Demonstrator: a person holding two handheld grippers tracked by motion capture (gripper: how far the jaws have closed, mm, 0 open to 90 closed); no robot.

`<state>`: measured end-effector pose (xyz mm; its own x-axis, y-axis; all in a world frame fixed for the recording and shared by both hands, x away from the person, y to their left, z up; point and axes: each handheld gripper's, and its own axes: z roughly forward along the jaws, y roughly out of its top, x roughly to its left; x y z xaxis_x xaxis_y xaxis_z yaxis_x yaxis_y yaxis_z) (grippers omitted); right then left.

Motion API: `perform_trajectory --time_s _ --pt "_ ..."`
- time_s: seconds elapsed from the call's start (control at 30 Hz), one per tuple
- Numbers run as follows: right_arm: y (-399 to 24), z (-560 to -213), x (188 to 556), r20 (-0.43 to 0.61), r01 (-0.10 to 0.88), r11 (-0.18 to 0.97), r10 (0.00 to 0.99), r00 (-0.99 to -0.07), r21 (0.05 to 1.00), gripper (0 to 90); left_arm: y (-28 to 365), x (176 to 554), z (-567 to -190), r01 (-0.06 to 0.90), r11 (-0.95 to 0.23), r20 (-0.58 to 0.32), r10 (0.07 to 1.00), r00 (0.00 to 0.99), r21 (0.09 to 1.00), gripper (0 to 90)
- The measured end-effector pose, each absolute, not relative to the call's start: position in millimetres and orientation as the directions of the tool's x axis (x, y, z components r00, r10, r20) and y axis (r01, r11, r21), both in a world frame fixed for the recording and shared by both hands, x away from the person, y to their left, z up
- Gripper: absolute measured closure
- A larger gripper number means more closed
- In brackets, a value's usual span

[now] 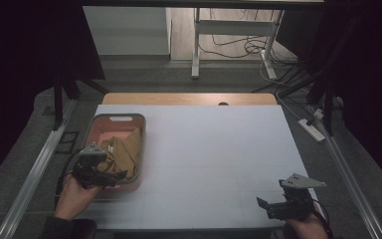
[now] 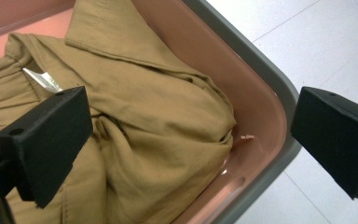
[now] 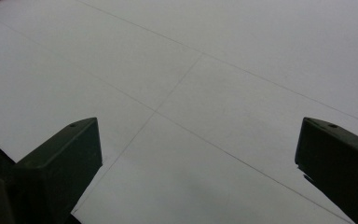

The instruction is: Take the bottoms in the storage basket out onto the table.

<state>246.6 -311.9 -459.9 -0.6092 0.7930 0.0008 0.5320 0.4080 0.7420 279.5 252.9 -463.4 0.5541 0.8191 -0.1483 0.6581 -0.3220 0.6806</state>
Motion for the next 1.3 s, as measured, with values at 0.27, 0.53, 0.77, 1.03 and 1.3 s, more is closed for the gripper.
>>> perform_trajectory --time_s 0.27,0.53,0.77,1.03,1.3 --pt "-312 -460 247 0.000 0.532 0.410 0.792 -0.611 0.741 0.8 251 294 -459 0.656 -0.344 -0.139 0.811 0.568 0.671 0.0" --pt "-311 -460 247 -0.003 0.532 0.415 0.791 -0.612 0.738 0.8 249 310 -461 0.643 -0.386 -0.111 0.797 0.593 0.662 0.0" --pt "-311 -460 247 -0.003 0.534 0.416 0.790 -0.613 0.736 0.8 251 323 -462 0.634 -0.414 -0.085 0.792 0.605 0.653 0.0" --pt "-311 -460 247 -0.003 0.534 0.418 0.789 -0.614 0.735 0.8 253 341 -461 0.628 -0.416 -0.093 0.782 0.616 0.658 0.0" --pt "-311 -461 247 -0.003 0.533 0.421 0.786 -0.618 0.734 0.8 250 358 -480 0.695 -0.460 -0.096 0.793 0.601 0.553 0.0"
